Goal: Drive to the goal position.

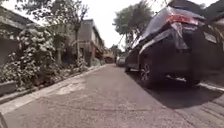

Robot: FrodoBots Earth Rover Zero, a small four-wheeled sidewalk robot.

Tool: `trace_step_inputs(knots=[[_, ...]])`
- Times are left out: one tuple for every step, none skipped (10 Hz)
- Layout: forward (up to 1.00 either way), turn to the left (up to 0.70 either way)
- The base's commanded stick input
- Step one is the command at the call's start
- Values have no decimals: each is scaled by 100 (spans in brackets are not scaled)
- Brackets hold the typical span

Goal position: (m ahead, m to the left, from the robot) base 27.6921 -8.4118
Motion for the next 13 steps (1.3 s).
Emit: trace_step_inputs(knots=[[100,0],[100,0],[100,0],[100,0],[100,0],[100,0],[100,0],[100,0],[100,0],[100,0],[100,0],[100,0],[100,0]])
